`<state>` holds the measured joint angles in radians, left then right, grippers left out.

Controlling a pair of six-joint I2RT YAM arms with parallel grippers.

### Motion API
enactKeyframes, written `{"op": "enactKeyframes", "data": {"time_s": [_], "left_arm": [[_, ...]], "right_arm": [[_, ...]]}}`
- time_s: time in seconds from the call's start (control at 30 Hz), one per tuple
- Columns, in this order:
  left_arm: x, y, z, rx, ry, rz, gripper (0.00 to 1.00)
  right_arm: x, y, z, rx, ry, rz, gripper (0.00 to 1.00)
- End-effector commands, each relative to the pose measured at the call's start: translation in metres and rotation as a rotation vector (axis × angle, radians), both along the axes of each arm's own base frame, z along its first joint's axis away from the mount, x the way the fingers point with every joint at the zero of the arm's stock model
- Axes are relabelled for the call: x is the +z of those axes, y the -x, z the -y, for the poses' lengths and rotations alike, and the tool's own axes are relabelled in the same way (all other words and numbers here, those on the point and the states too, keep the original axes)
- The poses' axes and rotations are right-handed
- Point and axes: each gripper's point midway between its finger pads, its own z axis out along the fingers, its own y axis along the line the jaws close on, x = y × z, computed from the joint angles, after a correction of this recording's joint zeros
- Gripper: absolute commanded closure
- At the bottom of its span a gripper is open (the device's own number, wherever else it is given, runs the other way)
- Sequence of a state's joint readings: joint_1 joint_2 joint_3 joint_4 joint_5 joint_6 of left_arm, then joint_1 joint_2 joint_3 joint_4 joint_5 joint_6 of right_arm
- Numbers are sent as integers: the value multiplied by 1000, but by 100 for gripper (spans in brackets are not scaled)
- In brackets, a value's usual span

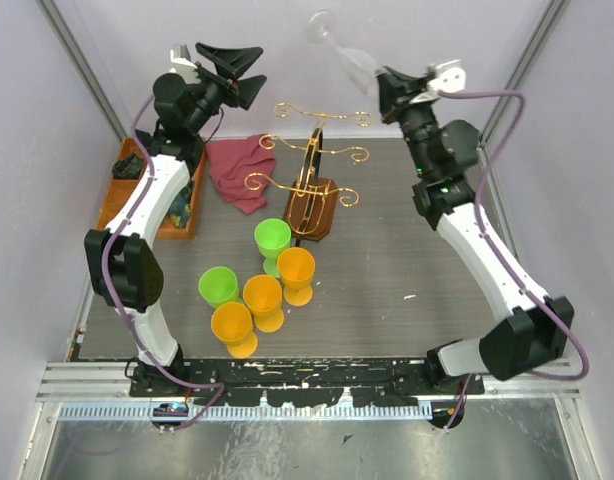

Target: Place the wine glass upside down on the wine glass rack

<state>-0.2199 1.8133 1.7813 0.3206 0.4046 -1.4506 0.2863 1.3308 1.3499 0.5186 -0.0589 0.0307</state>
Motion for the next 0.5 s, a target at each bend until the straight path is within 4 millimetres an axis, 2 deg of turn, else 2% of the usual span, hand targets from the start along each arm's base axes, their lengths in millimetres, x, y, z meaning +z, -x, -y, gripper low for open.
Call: {"op": "enactKeyframes", "data": {"time_s": [0.0,0.27,0.47], "left_arm": [[29,21,3,-128,226,31,11],[16,27,5,-90,201,-1,12],[0,28,14,-79,119,-46,12]], "right_arm": [[29,6,-31,10,24,164,99],[19,-2,-93,69,45,198,99],[16,-2,-120,95,44,221,99]]}}
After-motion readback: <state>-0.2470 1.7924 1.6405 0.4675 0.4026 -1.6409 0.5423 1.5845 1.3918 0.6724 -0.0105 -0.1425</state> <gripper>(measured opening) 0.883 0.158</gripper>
